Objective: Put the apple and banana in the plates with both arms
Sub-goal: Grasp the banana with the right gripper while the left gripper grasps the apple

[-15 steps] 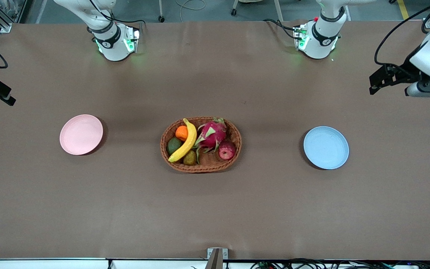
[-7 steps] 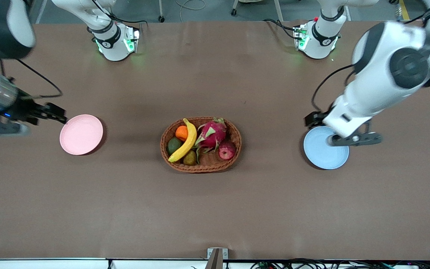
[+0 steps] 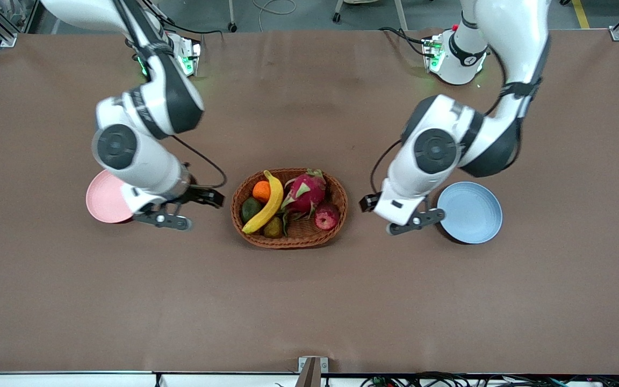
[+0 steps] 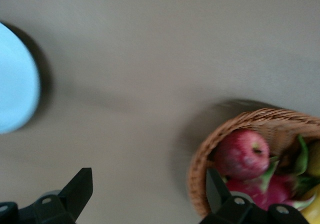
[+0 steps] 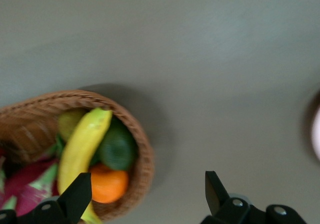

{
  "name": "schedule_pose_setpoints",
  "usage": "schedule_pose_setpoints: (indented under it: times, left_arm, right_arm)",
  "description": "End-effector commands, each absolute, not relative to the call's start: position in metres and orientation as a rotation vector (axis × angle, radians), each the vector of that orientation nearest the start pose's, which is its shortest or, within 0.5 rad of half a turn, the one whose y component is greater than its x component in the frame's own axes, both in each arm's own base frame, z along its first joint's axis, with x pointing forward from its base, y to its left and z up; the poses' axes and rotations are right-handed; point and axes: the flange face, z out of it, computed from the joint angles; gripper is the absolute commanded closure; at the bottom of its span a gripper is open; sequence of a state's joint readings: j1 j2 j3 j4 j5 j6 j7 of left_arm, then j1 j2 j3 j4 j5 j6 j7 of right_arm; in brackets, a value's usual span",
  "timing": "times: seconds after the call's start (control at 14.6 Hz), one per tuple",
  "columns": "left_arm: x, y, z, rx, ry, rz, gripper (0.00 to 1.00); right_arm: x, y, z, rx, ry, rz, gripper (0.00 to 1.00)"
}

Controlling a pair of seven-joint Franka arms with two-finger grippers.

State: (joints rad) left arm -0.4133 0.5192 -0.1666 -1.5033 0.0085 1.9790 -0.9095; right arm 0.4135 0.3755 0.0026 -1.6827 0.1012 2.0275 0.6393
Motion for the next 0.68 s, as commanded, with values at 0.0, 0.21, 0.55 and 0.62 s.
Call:
schedule_pose_setpoints:
  times: [0.0, 0.21, 0.55, 0.62]
  left_arm:
    - [0.591, -0.392, 0.338, -3.105, -0.745, 0.102, 0.00]
    - [0.585, -0.421, 0.308, -3.099, -0.994, 0.102, 0.00]
    - [0.582, -0.447, 0.269, -3.079, -1.280, 0.087, 0.00]
    - [0.580, -0.451, 0.264, -3.080, -1.318, 0.109, 0.00]
  right_arm:
    - [0.603, 0.306, 0.352, -2.995, 0.615, 0.136, 0.00]
    - [0.602, 0.340, 0.319, -3.001, 0.698, 0.167, 0.03]
    - [0.605, 0.370, 0.281, -2.999, 0.804, 0.189, 0.15]
    - [0.606, 0.371, 0.276, -2.987, 0.830, 0.178, 0.17]
